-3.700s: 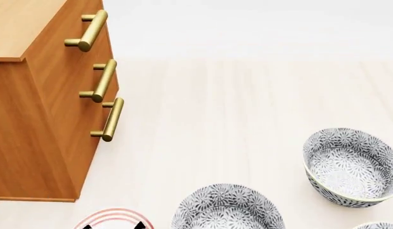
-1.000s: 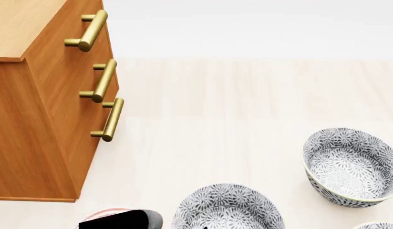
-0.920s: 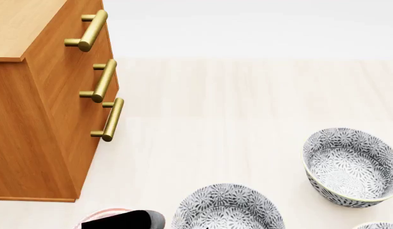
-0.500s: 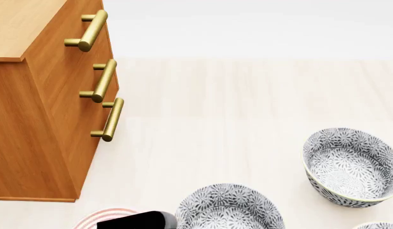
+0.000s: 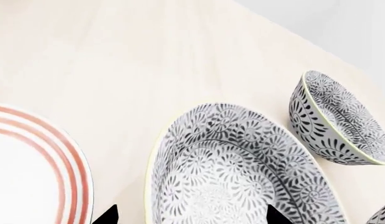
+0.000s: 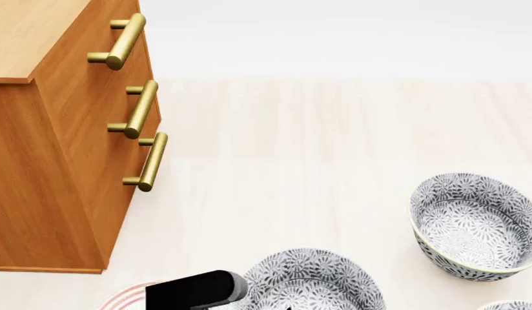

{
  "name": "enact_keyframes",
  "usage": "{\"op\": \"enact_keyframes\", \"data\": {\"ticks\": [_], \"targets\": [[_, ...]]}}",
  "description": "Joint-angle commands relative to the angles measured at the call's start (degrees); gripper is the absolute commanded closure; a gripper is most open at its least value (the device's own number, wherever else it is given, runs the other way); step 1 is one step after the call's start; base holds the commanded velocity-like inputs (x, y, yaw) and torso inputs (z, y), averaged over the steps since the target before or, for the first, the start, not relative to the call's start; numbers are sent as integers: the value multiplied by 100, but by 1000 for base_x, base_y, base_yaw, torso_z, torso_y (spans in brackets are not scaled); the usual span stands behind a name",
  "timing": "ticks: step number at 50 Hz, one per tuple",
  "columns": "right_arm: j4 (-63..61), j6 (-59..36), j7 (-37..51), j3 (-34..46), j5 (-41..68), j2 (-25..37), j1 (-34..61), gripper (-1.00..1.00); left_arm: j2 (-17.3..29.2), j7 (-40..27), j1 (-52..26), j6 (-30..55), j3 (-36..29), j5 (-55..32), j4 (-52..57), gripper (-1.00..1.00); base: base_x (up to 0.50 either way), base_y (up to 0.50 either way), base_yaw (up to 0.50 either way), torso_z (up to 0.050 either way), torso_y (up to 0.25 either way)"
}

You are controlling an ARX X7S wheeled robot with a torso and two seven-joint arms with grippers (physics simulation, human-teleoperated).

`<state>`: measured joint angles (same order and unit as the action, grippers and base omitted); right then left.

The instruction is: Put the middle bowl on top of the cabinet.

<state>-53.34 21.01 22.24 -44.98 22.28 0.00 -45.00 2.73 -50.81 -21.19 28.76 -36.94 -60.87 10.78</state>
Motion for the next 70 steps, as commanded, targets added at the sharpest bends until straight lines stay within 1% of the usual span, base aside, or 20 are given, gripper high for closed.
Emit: {"op": "enact_keyframes", "data": {"ticks": [1, 14, 38, 42, 43, 58, 60, 70], "targets": [[11, 19, -6, -7, 1, 0, 0, -100, 13, 152, -159, -110, -64, -117, -321, -100, 0, 0, 0, 0, 0], [-8, 45, -27, -78, 57, 0, 0, -100, -21, 413, -244, -292, -225, -132, -797, -100, 0, 0, 0, 0, 0], [-136, -13, -62, -219, 147, 0, 0, -100, 49, 649, -262, -571, -435, -236, -1076, -100, 0, 0, 0, 0, 0], [-149, -26, -62, -218, 147, 0, 0, -100, 44, 801, -260, -668, -433, -286, -1123, -100, 0, 0, 0, 0, 0], [-150, -26, -63, -220, 149, 0, 0, -100, 48, 854, -252, -696, -439, -298, -1111, 100, 0, 0, 0, 0, 0], [-188, -14, -49, -177, 118, 0, 0, -100, 172, 965, -250, -954, -553, -237, -828, 100, 0, 0, 0, 0, 1], [-185, -12, -56, -202, 144, 0, 0, -100, 177, 1077, -228, -1015, -539, -288, -811, 100, 0, 0, 0, 0, 0], [-260, -57, -30, -253, 176, 0, 0, -100, 237, 1098, -218, -1096, -605, -278, -712, 100, 0, 0, 0, 31, 210]]}}
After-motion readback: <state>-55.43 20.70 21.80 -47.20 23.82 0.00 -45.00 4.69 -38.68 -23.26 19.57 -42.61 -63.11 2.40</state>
